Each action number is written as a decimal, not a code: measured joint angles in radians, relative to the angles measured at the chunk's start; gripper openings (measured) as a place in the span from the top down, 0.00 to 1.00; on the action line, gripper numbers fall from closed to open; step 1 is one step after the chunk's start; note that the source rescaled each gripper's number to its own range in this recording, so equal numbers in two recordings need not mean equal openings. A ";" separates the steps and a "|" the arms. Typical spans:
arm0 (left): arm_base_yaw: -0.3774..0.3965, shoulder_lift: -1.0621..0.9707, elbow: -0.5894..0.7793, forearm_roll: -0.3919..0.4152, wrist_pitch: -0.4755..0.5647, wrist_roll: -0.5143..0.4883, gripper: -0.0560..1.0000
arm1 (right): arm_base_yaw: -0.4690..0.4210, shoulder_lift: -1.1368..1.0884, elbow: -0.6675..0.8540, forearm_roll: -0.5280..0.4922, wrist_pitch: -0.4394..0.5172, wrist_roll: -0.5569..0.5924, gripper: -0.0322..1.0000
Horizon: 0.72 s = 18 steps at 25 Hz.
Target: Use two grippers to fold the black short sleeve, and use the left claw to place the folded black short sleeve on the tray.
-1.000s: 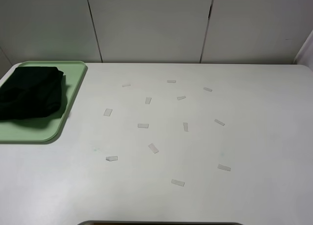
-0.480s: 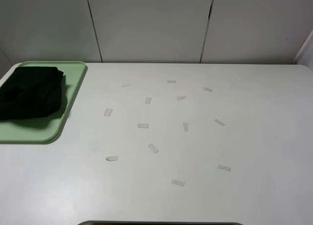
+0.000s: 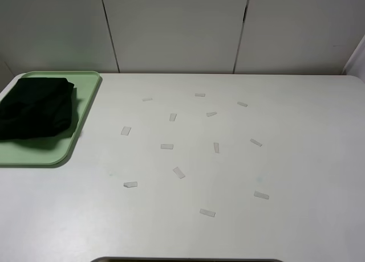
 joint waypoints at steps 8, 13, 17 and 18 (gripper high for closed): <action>0.000 -0.018 0.067 -0.122 0.078 0.042 0.02 | 0.000 0.000 0.000 0.008 -0.003 0.000 0.00; 0.000 -0.018 0.165 -0.201 0.078 0.049 0.02 | 0.000 0.000 0.000 0.008 -0.005 0.000 0.00; 0.000 -0.018 0.218 -0.205 0.078 0.058 0.02 | 0.000 0.000 0.000 0.008 -0.005 0.000 0.00; 0.000 -0.018 0.221 -0.204 0.078 0.058 0.02 | 0.000 0.000 0.000 0.011 -0.005 0.000 0.00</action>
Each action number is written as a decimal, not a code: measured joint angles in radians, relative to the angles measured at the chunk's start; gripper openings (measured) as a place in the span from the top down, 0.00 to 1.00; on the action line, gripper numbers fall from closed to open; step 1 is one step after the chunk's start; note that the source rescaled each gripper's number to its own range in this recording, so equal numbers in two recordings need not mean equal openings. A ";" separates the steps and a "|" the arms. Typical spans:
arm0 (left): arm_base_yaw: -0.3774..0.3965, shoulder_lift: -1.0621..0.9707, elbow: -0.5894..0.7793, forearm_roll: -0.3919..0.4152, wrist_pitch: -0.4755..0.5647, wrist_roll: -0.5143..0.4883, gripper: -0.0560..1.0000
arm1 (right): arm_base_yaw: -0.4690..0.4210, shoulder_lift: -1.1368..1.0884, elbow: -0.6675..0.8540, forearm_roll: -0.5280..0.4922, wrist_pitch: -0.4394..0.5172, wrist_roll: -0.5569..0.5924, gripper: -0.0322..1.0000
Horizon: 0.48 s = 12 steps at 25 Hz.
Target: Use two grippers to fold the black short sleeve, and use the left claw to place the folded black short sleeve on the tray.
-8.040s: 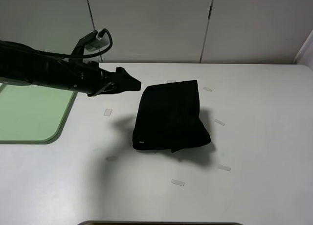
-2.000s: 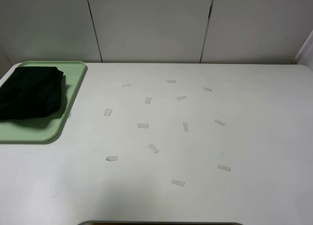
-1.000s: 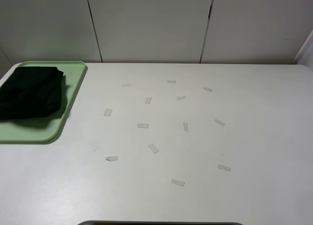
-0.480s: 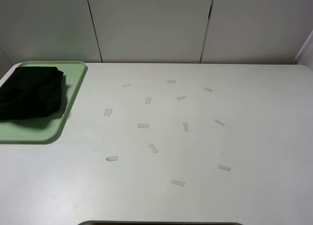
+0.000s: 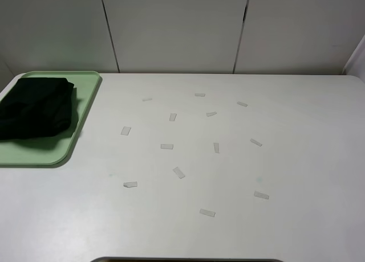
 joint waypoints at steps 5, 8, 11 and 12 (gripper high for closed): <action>0.000 0.000 0.011 0.024 -0.007 0.029 0.02 | 0.000 0.000 0.000 0.004 0.000 0.000 0.00; 0.000 0.000 0.016 0.040 -0.016 0.044 0.02 | 0.000 0.000 0.000 0.004 0.000 0.000 0.00; 0.000 0.000 0.028 0.047 -0.053 0.059 0.02 | 0.000 0.000 0.000 0.004 -0.001 0.000 0.00; 0.000 0.000 0.040 0.047 -0.074 0.063 0.02 | 0.000 0.000 0.000 0.004 -0.001 0.000 0.00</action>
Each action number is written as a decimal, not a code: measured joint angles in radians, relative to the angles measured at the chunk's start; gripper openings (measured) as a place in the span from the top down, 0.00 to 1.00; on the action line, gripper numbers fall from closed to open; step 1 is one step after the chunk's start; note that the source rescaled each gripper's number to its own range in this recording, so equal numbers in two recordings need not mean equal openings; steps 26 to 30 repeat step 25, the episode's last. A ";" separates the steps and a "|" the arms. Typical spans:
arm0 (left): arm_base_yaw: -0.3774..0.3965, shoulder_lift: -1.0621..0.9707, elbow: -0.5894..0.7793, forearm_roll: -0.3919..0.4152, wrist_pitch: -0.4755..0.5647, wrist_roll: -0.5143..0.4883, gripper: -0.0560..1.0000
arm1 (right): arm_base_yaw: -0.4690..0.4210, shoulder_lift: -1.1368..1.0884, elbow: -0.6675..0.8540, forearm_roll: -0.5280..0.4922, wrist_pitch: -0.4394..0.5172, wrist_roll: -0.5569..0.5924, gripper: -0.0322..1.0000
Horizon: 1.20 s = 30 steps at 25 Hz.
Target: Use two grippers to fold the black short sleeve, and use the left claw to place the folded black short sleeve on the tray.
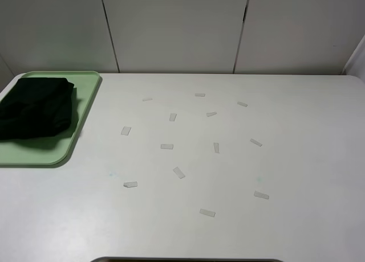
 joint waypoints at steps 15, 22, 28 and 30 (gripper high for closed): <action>0.000 0.000 0.011 0.004 -0.026 0.008 0.02 | 0.000 0.000 0.000 0.003 0.000 0.000 0.00; 0.086 0.000 0.011 0.004 -0.027 0.008 0.02 | 0.000 0.000 0.000 0.003 0.000 0.000 0.00; 0.142 0.000 0.011 0.004 -0.027 0.008 0.02 | 0.000 0.000 0.000 0.003 0.000 0.000 0.00; 0.142 0.000 0.011 0.004 -0.027 0.008 0.02 | 0.000 0.000 0.000 0.003 0.000 0.000 0.00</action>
